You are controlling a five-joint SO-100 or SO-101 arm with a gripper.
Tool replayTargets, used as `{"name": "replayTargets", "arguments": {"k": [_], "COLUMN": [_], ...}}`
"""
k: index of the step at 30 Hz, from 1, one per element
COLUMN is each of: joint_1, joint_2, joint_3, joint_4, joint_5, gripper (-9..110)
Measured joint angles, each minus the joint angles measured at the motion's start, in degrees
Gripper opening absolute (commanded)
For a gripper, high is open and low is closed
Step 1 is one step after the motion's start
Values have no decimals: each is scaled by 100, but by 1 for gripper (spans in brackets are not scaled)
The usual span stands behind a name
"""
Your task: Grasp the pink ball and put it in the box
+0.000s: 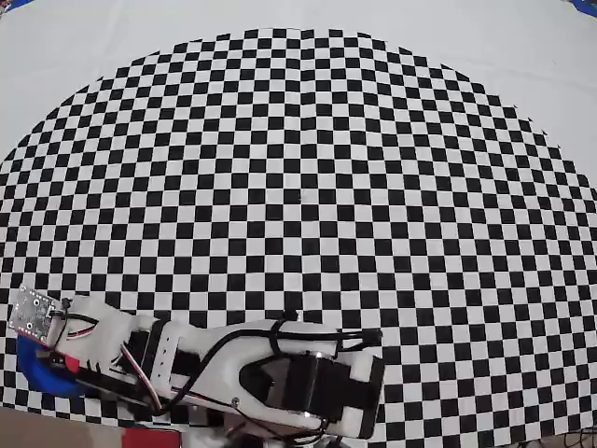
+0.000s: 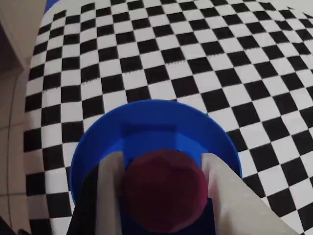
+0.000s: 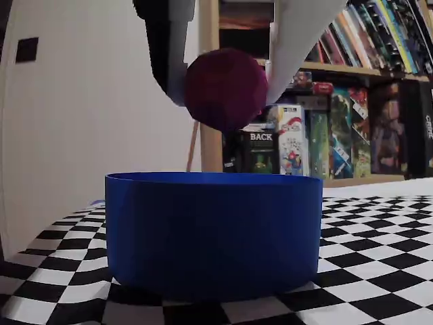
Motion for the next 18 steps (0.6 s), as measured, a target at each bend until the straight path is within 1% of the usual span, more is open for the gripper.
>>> {"name": "replayTargets", "arguments": {"k": [18], "joint_1": [-44], "joint_2": [-308], "joint_3": [0], "joint_4": [-308], "joint_5": [0], "gripper": [0]}}
